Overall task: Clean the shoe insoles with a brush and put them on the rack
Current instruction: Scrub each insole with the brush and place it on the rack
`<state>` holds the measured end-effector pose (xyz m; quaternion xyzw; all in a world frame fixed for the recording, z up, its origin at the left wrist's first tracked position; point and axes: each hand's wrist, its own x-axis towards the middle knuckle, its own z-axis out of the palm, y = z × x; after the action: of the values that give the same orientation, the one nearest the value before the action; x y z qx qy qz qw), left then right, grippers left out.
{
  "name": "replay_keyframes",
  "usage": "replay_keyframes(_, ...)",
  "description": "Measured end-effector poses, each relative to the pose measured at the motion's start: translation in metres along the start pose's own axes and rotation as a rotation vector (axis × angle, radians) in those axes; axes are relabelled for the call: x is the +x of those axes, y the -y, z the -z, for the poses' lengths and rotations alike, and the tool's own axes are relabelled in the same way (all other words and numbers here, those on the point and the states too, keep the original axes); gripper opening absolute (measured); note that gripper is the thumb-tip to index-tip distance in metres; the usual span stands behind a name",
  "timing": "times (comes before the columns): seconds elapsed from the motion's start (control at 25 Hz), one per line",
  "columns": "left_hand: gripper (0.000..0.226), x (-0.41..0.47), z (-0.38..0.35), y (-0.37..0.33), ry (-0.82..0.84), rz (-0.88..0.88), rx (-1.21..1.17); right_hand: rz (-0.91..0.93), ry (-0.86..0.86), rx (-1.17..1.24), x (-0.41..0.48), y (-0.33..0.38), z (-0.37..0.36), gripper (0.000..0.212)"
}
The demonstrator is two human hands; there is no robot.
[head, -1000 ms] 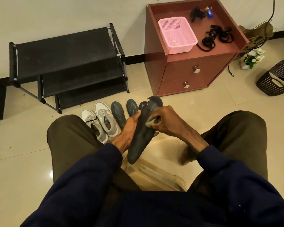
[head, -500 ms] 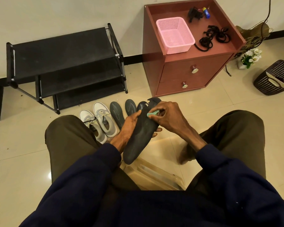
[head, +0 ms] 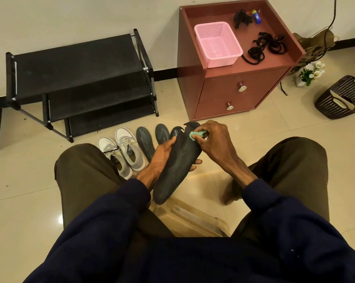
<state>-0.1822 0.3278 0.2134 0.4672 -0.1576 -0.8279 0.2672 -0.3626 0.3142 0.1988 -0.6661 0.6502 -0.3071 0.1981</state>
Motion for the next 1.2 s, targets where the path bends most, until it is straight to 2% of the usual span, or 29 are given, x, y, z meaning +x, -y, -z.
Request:
replay_keyframes(0.08, 0.047, 0.003, 0.002, 0.001, -0.022, -0.04, 0.027, 0.0, 0.041, 0.018, -0.003, 0.0, -0.001, 0.019)
replay_keyframes(0.2, 0.036, 0.003, -0.003, 0.002, -0.026, -0.113, 0.028, 0.053, 0.33, 0.097, -0.012, 0.014, -0.007, 0.019)
replay_keyframes(0.24, 0.036, 0.005, -0.002, 0.002, -0.04, -0.117, 0.021, 0.065, 0.342, 0.091, -0.011, 0.015, -0.008, 0.019)
replay_keyframes(0.36, 0.046, 0.004, -0.003, 0.001, -0.041, -0.087, -0.002, 0.036, 0.115, -0.03, -0.001, 0.005, -0.001, 0.017)
replay_keyframes(0.44, 0.052, 0.001, 0.0, 0.001, -0.047, -0.04, 0.017, 0.023, 0.075, -0.024, -0.001, 0.001, 0.001, 0.018)
replay_keyframes(0.56, 0.038, 0.01, 0.004, 0.004, -0.058, -0.089, 0.021, 0.042, 0.371, 0.109, -0.012, 0.017, -0.003, 0.018)
replay_keyframes(0.6, 0.036, 0.007, 0.001, 0.002, -0.06, -0.093, 0.013, 0.052, 0.42, 0.124, -0.013, 0.019, -0.004, 0.017)
replay_keyframes(0.64, 0.037, 0.005, 0.0, 0.001, -0.061, -0.083, -0.001, 0.053, 0.399, 0.11, -0.01, 0.017, -0.006, 0.017)
replay_keyframes(0.8, 0.061, 0.006, 0.003, 0.002, -0.05, -0.018, -0.011, 0.008, 0.062, -0.102, 0.001, -0.002, -0.003, 0.019)
replay_keyframes(0.84, 0.062, 0.007, 0.004, 0.002, -0.049, -0.015, 0.003, 0.01, 0.067, -0.082, -0.001, -0.003, -0.005, 0.019)
replay_keyframes(0.96, 0.041, 0.008, 0.005, 0.003, -0.055, -0.029, -0.019, 0.071, 0.324, 0.066, -0.012, 0.013, -0.009, 0.019)
replay_keyframes(1.0, 0.038, 0.006, 0.004, 0.002, -0.065, -0.037, -0.016, 0.09, 0.364, 0.078, -0.012, 0.015, -0.009, 0.017)
replay_keyframes(1.08, 0.045, 0.007, 0.003, 0.002, -0.092, -0.055, -0.011, 0.085, 0.261, -0.018, -0.006, 0.009, -0.009, 0.017)
replay_keyframes(1.2, 0.066, 0.01, 0.007, 0.003, -0.045, -0.006, -0.015, 0.01, 0.061, -0.166, 0.0, -0.002, -0.005, 0.017)
